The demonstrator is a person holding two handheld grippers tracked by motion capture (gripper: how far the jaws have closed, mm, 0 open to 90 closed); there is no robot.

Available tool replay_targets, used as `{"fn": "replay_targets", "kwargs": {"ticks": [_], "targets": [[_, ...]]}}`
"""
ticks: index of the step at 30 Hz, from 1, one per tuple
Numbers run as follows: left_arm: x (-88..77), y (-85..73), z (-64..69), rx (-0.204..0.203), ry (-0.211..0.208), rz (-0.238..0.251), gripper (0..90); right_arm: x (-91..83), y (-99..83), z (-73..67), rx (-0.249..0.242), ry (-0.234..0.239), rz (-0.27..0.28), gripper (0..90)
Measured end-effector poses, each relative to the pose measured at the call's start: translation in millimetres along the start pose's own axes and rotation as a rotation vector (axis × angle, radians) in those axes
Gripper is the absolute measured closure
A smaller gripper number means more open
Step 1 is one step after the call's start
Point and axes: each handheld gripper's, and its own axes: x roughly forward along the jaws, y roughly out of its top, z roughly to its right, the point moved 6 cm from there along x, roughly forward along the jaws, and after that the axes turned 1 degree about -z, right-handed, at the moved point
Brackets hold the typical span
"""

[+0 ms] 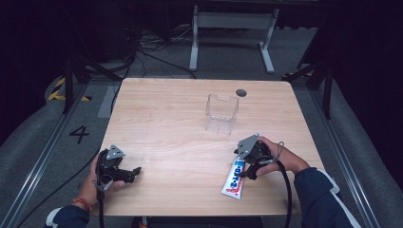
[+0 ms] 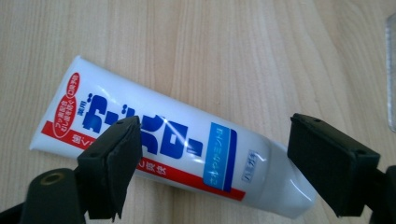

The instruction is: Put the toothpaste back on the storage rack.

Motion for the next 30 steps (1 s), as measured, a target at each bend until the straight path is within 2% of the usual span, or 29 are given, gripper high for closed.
{"fn": "replay_targets", "kwargs": {"ticks": [3,7,12,14,15,17,21,25,30], "targets": [[-0.1,-0.1,-0.1,0.002,0.0,-0.001,0.3,3.3,1.7,-0.9,-0.001,0.027,-0.039,17.1],[-0.1,-0.1,0.2,0.001,-0.002,0.001,0.3,4.3,3.6,-2.7,-0.015,0.048,-0.052,16.8],[-0.2,-0.3,0.5,0.0,-0.003,0.001,0.3,4.4,-0.2,-6.9,-0.025,0.08,-0.1,18.1],[-0.3,-0.5,0.9,-0.003,-0.005,0.001,0.3,5.9,-4.9,-10.6,-0.023,0.093,-0.153,19.2],[-0.3,-0.5,0.9,-0.003,-0.005,0.001,0.3,7.6,-5.7,-12.7,-0.025,0.106,-0.16,18.7],[-0.3,-0.5,0.9,-0.002,-0.005,0.0,0.3,10.7,-4.4,-14.6,-0.042,0.095,-0.155,20.9],[-0.3,-0.5,0.9,-0.003,-0.005,0.001,0.3,14.2,2.9,-19.7,-0.041,0.118,-0.131,21.3],[-0.3,-0.5,0.9,-0.003,-0.005,0.001,0.3,21.3,7.6,-24.3,-0.057,0.134,-0.15,19.7],[-0.3,-0.5,0.8,-0.002,-0.005,0.001,0.3,28.8,9.6,-24.6,-0.051,0.112,-0.155,25.0]]}}
